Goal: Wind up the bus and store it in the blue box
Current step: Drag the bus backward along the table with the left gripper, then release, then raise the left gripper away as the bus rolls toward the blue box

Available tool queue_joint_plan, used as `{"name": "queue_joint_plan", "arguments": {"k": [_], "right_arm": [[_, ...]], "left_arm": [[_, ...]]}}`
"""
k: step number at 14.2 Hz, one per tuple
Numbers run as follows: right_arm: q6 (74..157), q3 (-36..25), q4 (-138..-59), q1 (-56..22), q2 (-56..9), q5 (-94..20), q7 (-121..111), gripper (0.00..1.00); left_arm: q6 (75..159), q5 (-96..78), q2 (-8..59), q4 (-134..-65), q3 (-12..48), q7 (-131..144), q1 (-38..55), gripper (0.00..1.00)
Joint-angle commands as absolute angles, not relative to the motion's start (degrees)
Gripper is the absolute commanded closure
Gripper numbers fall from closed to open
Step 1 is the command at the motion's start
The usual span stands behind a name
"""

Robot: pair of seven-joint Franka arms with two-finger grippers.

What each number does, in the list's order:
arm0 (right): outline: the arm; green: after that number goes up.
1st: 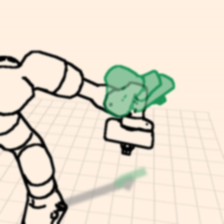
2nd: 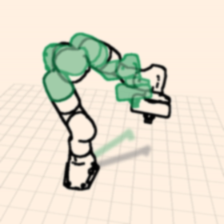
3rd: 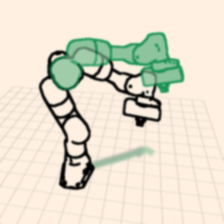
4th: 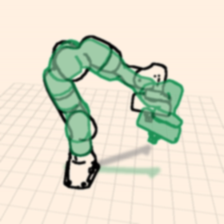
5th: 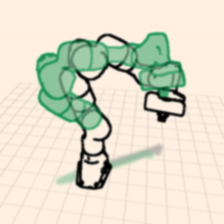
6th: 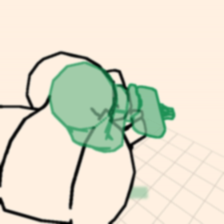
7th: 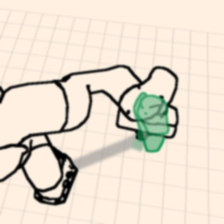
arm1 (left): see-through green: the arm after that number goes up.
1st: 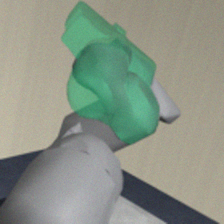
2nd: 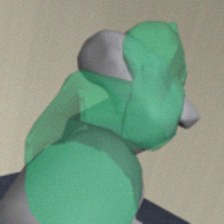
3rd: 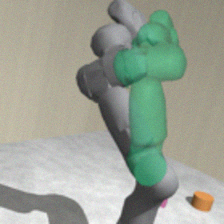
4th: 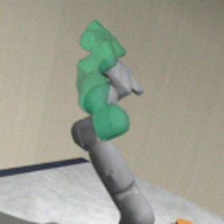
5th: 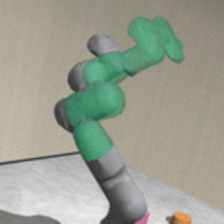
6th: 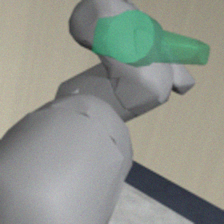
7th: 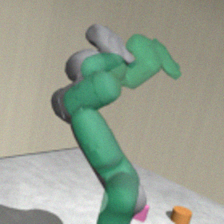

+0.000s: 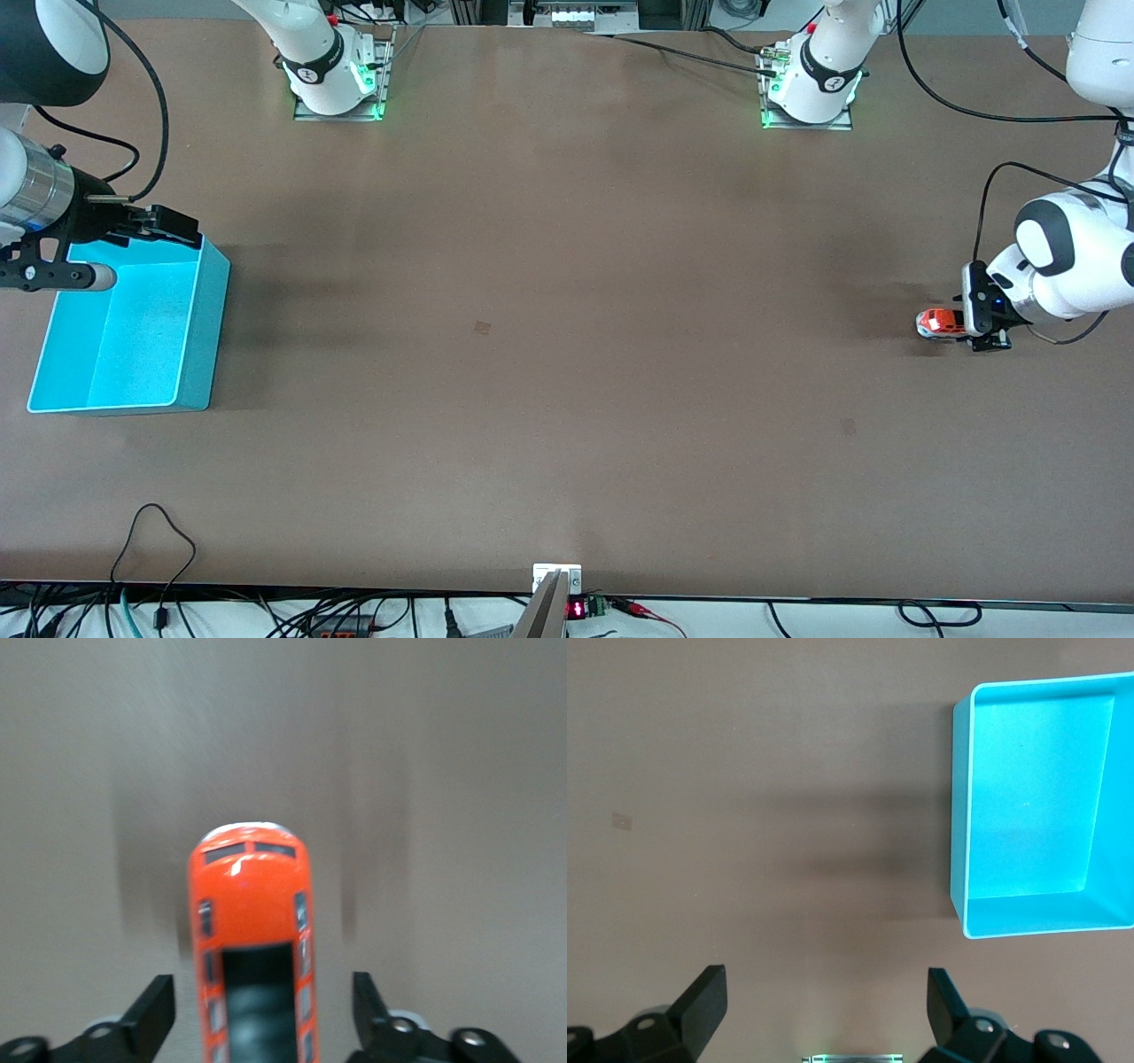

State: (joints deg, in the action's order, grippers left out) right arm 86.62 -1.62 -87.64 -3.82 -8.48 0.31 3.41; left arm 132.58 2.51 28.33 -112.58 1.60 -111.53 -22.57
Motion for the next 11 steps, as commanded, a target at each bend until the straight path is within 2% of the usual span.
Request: {"name": "queue_joint_plan", "arguments": {"k": [1,7,11], "right_arm": [[85.7,-1.5,-87.0,-3.6,-8.4,-0.2,2.7,0.0],[85.7,-1.5,-86.9,-3.6,-8.4,-0.3,2.7,0.0],[85.7,-1.5,-86.9,-3.6,-8.4,-0.3,2.7,0.0]], "left_arm": [[121.9,3.6,26.6,-105.0,1.5,-109.6,-20.3,0.0],[110.8,3.7,18.5,-103.6,1.5,-100.4,-13.2,0.0],[109.0,3.6,17.3,-103.4,1.6,-90.3,-8.9,0.0]]}}
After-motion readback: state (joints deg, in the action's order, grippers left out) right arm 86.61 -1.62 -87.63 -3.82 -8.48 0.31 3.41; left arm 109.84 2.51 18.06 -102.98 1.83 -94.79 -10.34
